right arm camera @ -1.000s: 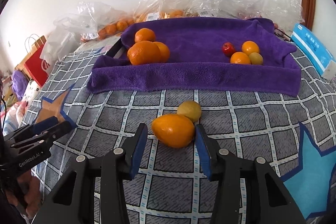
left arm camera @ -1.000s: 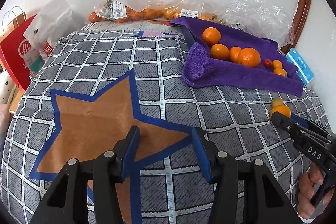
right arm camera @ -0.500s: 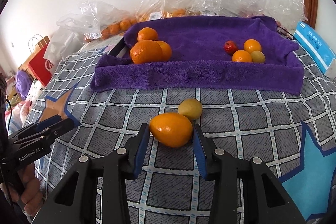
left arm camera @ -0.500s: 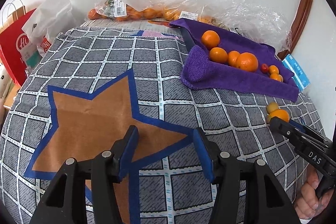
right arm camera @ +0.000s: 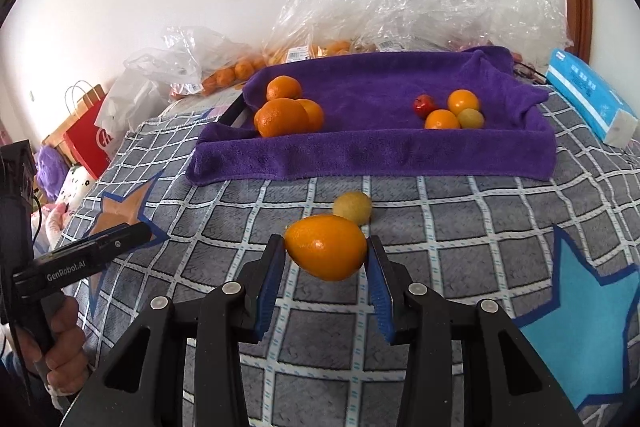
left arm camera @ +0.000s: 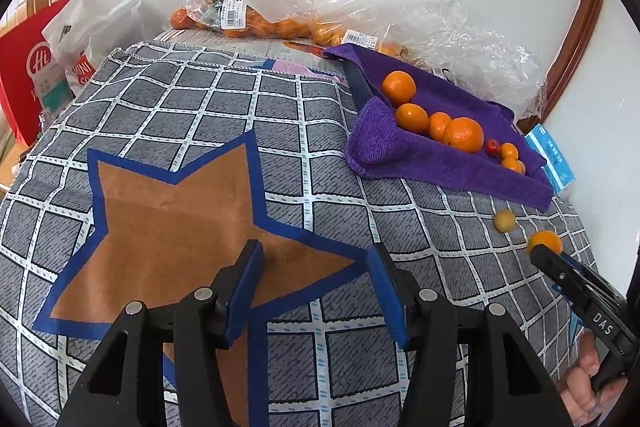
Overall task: Organize fruits
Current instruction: 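Grasp the oval orange with right tool while left tool grasps the small yellow fruit, then carry the oval orange and small yellow fruit over the purple towel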
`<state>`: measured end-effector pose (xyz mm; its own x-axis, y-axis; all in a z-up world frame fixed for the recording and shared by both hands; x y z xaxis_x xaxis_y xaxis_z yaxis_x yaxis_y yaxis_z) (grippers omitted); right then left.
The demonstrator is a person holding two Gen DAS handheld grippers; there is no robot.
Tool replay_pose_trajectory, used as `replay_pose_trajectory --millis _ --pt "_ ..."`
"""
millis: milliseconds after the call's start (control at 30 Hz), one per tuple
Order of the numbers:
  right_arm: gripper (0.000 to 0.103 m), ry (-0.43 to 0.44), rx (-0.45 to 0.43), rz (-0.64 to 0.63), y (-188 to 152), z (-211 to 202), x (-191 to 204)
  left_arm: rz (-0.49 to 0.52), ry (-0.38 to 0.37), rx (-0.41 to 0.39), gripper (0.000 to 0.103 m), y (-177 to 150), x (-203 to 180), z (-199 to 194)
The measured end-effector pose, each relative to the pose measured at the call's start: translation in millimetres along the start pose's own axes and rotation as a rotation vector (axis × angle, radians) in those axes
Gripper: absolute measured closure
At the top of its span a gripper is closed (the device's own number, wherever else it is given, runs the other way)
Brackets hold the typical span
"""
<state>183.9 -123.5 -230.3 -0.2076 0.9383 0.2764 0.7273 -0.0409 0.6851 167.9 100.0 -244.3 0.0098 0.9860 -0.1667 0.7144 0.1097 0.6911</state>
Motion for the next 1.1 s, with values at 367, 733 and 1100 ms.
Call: replay_pose_trajectory --millis 367,733,1100 --pt "0.062 -0.133 -0.074 -0.016 12 -38 -68 0.092 -0.066 0.042 0.052 9 -57 -10" --pt "0.062 -0.237 -0.116 -0.028 20 -44 -129 0.313 -0.057 0.041 0.053 20 -167 24" --pt "0.062 -0.109 -0.071 0.074 14 -39 -139 0.289 -0.037 0.085 0.078 23 -204 72"
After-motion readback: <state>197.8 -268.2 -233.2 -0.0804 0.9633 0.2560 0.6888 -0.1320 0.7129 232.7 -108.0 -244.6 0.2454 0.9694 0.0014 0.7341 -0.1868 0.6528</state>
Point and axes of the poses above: each gripper's, at about its wrist camera, not at the fingertips, and z roughly the way its jaws point, x to its left, y to its top, the point moved 9 cm from there along z, roughly the way its jaws point, and after that the axes turned 7 degrees about z, right-handed, at the moved point
